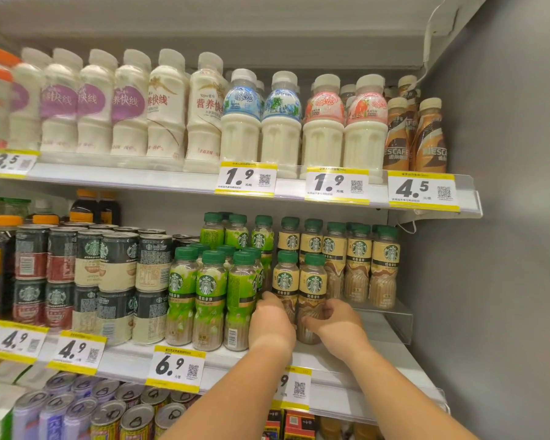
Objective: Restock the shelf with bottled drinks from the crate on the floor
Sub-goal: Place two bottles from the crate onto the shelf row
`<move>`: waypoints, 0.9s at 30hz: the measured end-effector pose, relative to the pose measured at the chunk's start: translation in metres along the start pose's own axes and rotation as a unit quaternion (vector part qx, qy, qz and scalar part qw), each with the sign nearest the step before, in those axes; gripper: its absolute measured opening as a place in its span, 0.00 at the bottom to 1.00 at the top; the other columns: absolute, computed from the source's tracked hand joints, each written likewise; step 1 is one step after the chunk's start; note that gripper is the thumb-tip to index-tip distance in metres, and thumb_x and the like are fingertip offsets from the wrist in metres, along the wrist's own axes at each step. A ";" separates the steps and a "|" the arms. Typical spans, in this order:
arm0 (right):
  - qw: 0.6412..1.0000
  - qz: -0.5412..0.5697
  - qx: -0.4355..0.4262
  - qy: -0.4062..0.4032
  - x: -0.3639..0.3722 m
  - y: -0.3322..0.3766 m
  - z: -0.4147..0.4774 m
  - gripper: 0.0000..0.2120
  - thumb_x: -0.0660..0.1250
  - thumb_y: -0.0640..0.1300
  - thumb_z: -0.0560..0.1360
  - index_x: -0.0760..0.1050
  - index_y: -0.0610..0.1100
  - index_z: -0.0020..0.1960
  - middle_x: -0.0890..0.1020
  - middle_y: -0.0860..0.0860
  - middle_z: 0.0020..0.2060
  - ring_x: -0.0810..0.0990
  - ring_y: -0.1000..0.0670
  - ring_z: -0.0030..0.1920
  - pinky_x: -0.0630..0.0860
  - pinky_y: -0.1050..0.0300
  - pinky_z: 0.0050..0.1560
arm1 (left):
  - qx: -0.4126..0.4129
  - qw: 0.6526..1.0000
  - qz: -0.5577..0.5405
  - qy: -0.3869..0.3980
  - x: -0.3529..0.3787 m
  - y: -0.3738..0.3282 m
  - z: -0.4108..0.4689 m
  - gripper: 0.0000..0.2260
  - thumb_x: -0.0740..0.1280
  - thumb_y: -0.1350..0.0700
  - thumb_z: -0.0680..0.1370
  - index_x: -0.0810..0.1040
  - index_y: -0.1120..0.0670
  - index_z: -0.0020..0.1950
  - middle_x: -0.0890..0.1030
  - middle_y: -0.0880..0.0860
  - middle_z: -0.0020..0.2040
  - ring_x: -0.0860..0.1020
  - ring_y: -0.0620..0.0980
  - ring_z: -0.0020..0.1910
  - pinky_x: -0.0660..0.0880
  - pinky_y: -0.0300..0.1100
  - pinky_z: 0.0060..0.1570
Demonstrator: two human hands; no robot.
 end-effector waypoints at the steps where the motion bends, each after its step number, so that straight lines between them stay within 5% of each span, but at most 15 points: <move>1: 1.000 -0.003 -0.001 0.000 0.000 0.001 -0.001 0.13 0.76 0.44 0.71 0.75 0.47 0.51 0.80 0.53 0.44 0.77 0.51 0.44 0.71 0.60 0.43 | -0.001 1.000 -0.004 0.006 0.000 0.000 -0.001 0.26 0.76 0.55 0.74 0.67 0.59 0.66 0.77 0.59 0.65 0.77 0.59 0.65 0.75 0.49 0.60; 7: 0.999 -0.043 0.011 0.012 0.000 0.002 -0.009 0.18 0.76 0.48 0.71 0.78 0.45 0.58 0.84 0.48 0.54 0.81 0.48 0.50 0.76 0.55 0.50 | 0.015 0.999 0.021 0.039 -0.003 -0.002 -0.010 0.26 0.75 0.55 0.75 0.67 0.60 0.67 0.77 0.59 0.65 0.77 0.59 0.64 0.77 0.48 0.59; 14: 0.949 -0.315 0.009 0.007 -0.018 0.011 -0.035 0.39 0.62 0.68 0.73 0.62 0.47 0.76 0.72 0.46 0.71 0.73 0.42 0.68 0.75 0.48 0.61 | 0.169 0.966 0.193 0.044 -0.016 -0.010 -0.051 0.23 0.62 0.43 0.81 0.67 0.58 0.68 0.74 0.58 0.64 0.74 0.58 0.64 0.75 0.51 0.58; 19: 0.908 -0.418 -0.040 -0.004 -0.015 0.019 -0.086 0.38 0.51 0.70 0.76 0.61 0.46 0.76 0.68 0.44 0.74 0.65 0.41 0.74 0.61 0.43 0.73 | 0.226 0.936 0.265 0.055 -0.023 0.021 -0.081 0.32 0.50 0.34 0.80 0.66 0.55 0.74 0.71 0.58 0.71 0.66 0.61 0.72 0.60 0.64 0.71; 22: 0.907 -0.417 -0.060 -0.021 0.000 0.018 -0.128 0.37 0.49 0.68 0.77 0.55 0.48 0.79 0.56 0.45 0.80 0.51 0.43 0.80 0.49 0.42 0.78 | 0.270 0.928 0.254 0.031 -0.033 0.045 -0.098 0.37 0.46 0.31 0.78 0.58 0.53 0.80 0.63 0.59 0.78 0.58 0.61 0.78 0.55 0.66 0.74; 25: 0.904 -0.419 -0.074 -0.043 0.018 0.014 -0.174 0.37 0.50 0.68 0.78 0.52 0.49 0.80 0.50 0.45 0.81 0.46 0.44 0.80 0.45 0.41 0.78 | 0.316 0.911 0.265 0.028 -0.037 0.077 -0.124 0.42 0.39 0.29 0.74 0.54 0.52 0.81 0.56 0.61 0.81 0.55 0.63 0.79 0.55 0.66 0.74; 27: 0.898 -0.429 -0.075 -0.057 0.034 0.003 -0.210 0.37 0.51 0.67 0.77 0.54 0.48 0.80 0.53 0.43 0.81 0.49 0.42 0.80 0.46 0.40 0.78 | 0.342 0.903 0.259 0.028 -0.034 0.106 -0.148 0.41 0.44 0.30 0.76 0.58 0.54 0.81 0.59 0.62 0.80 0.58 0.64 0.78 0.58 0.68 0.72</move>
Point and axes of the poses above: each hand's wrist, its own z-axis towards the middle knuckle, its own x-axis out of the palm, y = z × x, the point moved 9 cm from there along z, towards the middle knuckle
